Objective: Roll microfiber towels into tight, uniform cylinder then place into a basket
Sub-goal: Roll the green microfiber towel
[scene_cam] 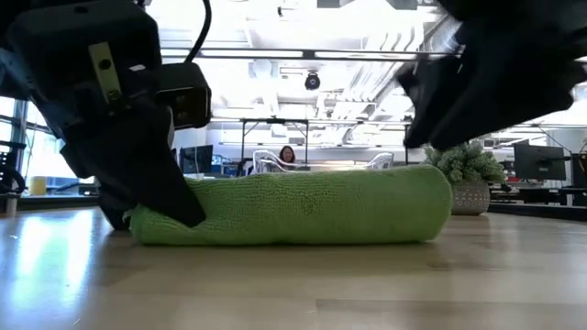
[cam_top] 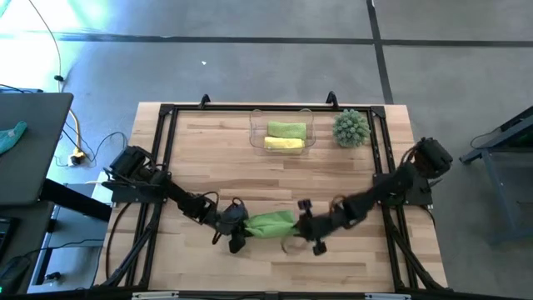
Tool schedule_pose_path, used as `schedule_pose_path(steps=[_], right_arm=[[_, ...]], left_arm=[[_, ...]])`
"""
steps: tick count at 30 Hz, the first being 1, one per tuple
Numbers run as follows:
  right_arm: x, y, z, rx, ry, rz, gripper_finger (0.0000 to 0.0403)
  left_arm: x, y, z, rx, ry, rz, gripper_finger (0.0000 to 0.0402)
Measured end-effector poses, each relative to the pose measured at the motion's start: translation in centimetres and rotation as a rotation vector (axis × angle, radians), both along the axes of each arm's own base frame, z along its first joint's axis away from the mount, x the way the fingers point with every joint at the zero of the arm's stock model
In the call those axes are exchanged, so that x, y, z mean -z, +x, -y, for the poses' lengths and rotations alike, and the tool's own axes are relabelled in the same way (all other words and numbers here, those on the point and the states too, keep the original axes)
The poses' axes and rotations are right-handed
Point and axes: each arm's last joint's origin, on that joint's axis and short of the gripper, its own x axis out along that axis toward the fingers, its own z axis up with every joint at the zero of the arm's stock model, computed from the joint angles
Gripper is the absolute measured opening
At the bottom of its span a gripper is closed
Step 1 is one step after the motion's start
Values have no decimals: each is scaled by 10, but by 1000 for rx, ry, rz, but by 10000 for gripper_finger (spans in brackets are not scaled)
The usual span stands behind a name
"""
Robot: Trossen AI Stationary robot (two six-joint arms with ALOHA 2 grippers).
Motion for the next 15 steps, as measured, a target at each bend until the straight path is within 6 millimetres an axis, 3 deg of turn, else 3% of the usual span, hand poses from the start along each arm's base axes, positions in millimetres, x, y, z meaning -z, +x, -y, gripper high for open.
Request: schedule_pose_path(steps=[6, 10, 15], right_arm=[[4, -8, -35, -124, -254, 183, 110], [12, -7, -40, -147, -271, 189, 110], [21, -1, -32, -80, -245, 141, 113]], left_arm=[[-2, 2, 0, 7, -19, 0, 14], [-2, 2, 0, -4, -28, -5, 14], [-2, 2, 0, -8, -33, -1, 15]])
